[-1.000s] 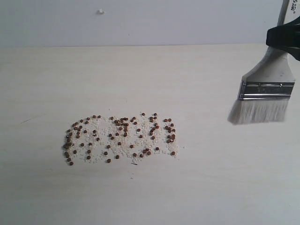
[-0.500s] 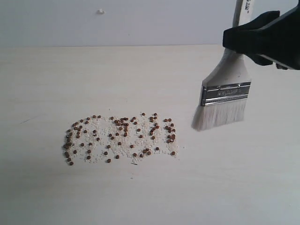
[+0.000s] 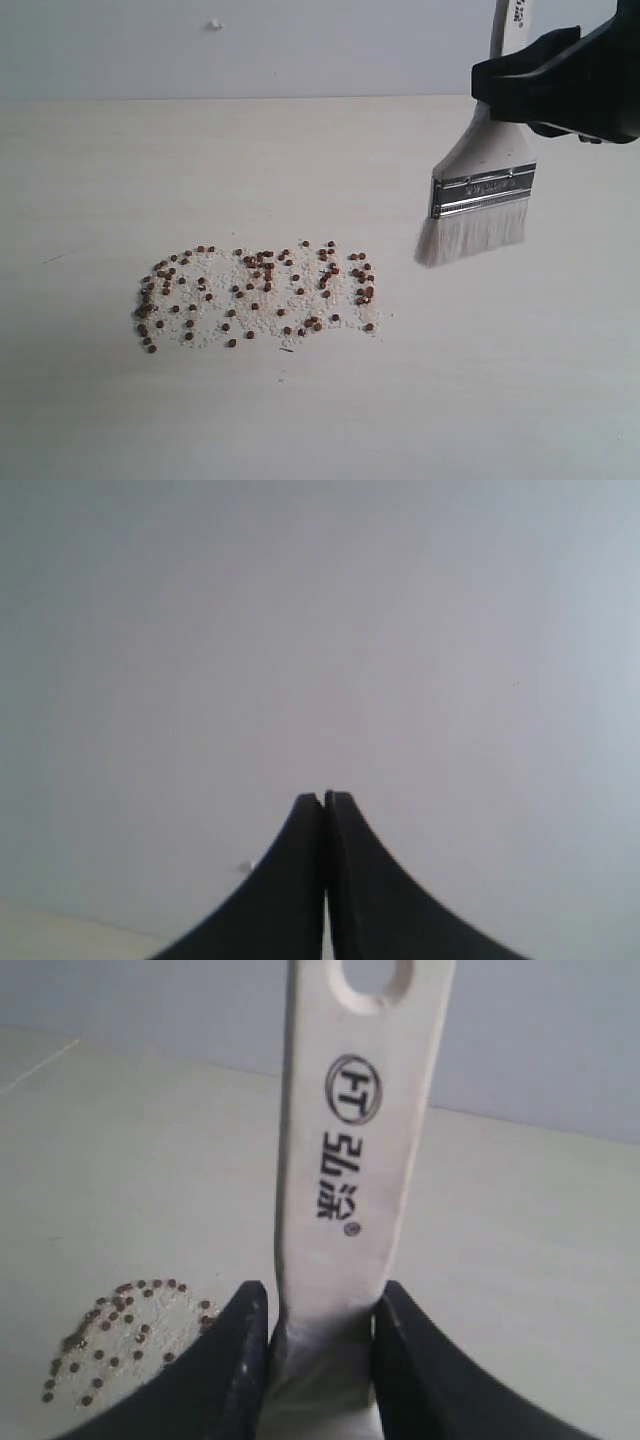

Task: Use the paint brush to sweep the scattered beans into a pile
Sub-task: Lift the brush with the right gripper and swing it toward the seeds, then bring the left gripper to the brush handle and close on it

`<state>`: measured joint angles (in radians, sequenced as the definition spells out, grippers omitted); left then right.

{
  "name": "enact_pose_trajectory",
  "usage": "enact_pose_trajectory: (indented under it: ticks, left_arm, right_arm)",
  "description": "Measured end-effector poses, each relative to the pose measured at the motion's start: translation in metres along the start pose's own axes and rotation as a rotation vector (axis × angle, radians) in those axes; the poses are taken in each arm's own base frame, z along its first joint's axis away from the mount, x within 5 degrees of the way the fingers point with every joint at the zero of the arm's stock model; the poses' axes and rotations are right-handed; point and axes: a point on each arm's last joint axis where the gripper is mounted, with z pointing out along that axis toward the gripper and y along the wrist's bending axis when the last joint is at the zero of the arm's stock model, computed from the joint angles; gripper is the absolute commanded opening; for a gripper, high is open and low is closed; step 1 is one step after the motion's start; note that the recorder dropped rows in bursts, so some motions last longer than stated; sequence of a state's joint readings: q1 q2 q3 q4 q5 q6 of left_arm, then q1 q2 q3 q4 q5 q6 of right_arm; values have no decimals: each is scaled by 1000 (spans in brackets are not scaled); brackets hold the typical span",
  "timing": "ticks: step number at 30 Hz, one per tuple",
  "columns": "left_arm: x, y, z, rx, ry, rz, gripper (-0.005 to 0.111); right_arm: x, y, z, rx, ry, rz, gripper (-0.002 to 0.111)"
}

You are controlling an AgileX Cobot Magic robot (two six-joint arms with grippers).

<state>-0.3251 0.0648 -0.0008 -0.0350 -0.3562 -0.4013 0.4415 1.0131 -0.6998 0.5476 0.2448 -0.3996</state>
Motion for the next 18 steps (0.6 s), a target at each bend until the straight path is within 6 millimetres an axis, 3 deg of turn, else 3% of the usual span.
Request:
enact_pose_trajectory:
  ticks: [11,15,18]
  left_arm:
    - [4,-1,11,-22,98,-92,0]
    - [1,-17,32,73,253,-51,0]
    - [2,-40,56,241,408,-46,0]
  right_arm:
    - [-2,-1,0,9,-23,4,0]
    - [-2,-1,1,9,-21,6,0]
    - [-1,-2,5,15,-13,8,0]
